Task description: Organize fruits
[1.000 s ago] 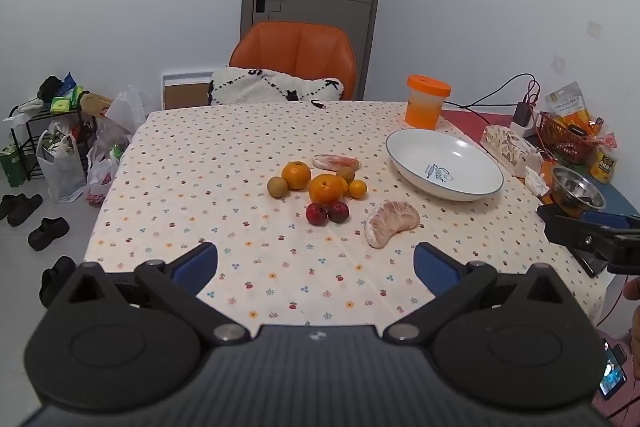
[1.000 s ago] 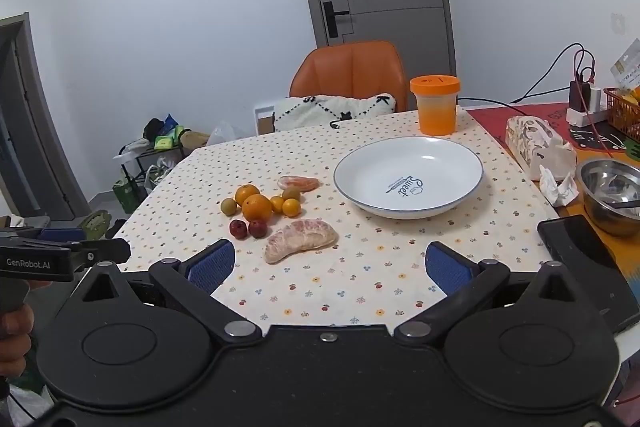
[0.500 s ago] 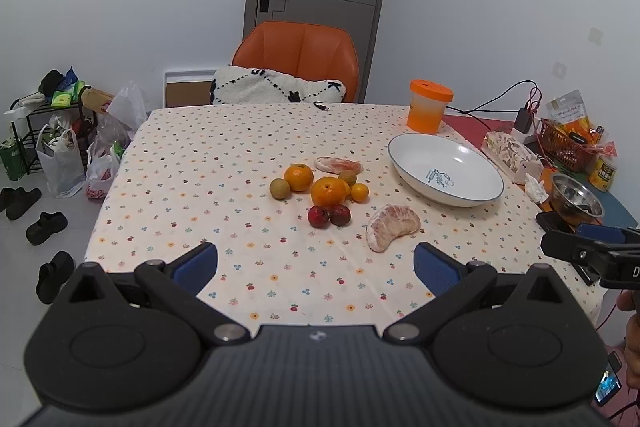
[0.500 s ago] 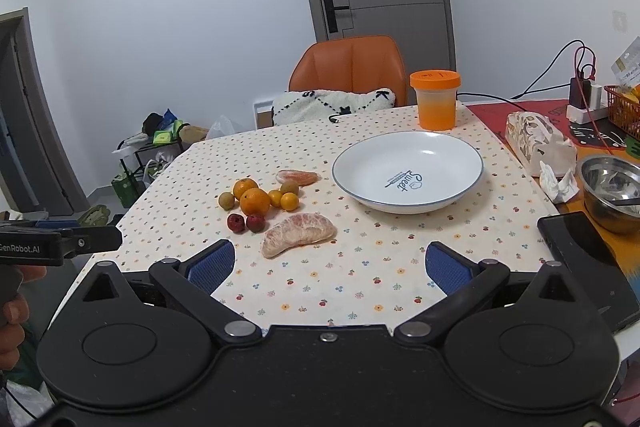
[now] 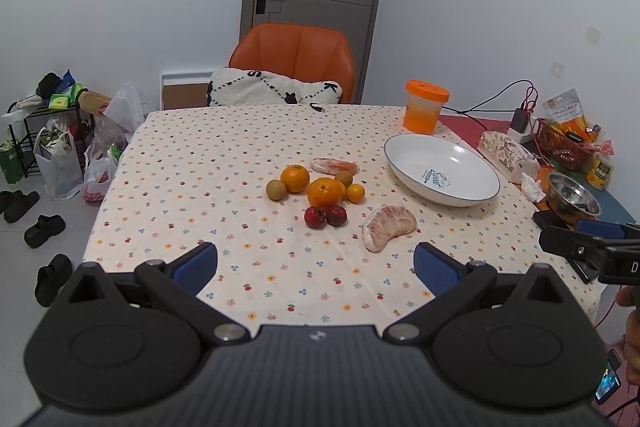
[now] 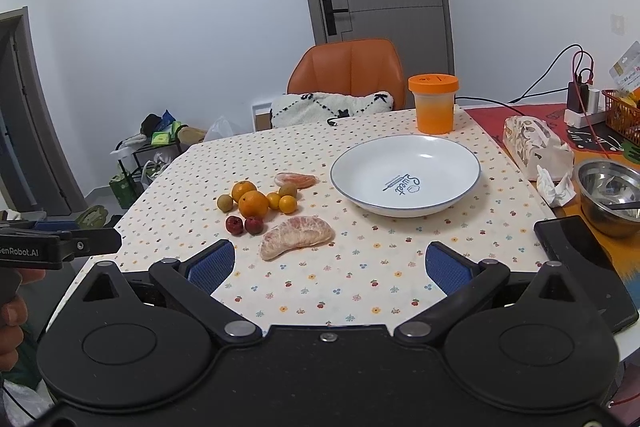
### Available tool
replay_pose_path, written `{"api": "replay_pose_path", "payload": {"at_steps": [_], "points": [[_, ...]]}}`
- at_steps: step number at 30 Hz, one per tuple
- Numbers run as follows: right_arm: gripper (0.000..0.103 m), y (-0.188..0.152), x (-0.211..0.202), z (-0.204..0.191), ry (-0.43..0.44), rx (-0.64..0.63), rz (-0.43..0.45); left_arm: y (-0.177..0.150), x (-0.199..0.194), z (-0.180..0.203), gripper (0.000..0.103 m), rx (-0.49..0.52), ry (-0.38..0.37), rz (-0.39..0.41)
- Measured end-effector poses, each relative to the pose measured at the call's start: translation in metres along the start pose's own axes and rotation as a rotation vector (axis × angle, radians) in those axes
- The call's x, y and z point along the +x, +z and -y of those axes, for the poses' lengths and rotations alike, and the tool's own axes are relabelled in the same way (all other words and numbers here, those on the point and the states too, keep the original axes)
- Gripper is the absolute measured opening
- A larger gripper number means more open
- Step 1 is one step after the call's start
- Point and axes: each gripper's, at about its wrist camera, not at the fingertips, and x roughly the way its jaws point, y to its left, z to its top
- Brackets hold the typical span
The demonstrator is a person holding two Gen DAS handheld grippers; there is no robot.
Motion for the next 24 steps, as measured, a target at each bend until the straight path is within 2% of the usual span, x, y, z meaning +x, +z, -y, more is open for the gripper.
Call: {"api": "replay_pose_path", "payload": {"at_steps": [24], "points": [[0.103, 0.0015, -0.0019, -0.0056, 0.007, -0.010, 0.006, 0.0036, -0.0045, -0.0073, 0.103, -0.013, 0.007, 0.011]]}}
